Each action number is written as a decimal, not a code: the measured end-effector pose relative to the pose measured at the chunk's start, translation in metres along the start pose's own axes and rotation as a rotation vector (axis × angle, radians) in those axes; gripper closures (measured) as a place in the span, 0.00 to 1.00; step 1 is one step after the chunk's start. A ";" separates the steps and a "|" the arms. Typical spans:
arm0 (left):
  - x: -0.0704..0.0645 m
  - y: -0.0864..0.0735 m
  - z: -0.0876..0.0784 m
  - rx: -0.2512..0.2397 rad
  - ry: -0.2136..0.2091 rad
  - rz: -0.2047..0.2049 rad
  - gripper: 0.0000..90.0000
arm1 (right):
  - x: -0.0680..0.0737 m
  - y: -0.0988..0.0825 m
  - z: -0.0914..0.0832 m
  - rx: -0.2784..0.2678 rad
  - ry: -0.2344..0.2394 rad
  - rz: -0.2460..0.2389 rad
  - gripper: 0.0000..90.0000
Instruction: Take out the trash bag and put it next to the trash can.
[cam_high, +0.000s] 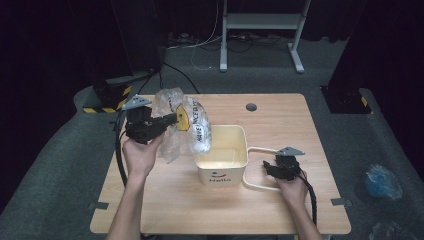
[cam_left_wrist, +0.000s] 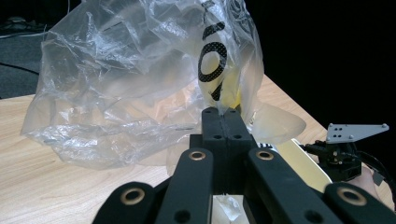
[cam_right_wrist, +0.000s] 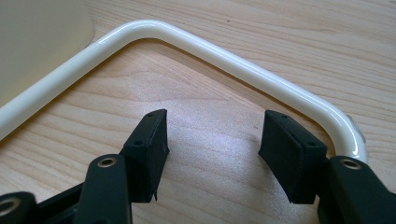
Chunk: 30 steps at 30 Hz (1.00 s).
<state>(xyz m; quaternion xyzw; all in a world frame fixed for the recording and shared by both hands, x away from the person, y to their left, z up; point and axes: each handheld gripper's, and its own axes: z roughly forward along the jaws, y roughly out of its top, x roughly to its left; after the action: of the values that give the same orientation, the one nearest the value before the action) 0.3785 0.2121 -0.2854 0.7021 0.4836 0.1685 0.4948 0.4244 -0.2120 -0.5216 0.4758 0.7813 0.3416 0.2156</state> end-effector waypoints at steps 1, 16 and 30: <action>0.000 0.000 -0.001 -0.002 0.000 0.002 1.00 | 0.000 0.000 0.000 -0.004 0.001 0.001 0.46; 0.006 -0.001 -0.015 -0.023 0.019 -0.011 1.00 | 0.000 -0.003 0.000 -0.020 0.003 -0.004 0.46; 0.021 -0.015 -0.008 0.015 0.063 -0.028 1.00 | 0.000 -0.003 0.000 -0.020 0.004 -0.003 0.46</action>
<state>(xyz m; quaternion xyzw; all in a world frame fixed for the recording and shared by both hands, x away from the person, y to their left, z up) 0.3747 0.2346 -0.2991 0.6934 0.5098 0.1800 0.4764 0.4227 -0.2131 -0.5236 0.4716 0.7791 0.3501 0.2193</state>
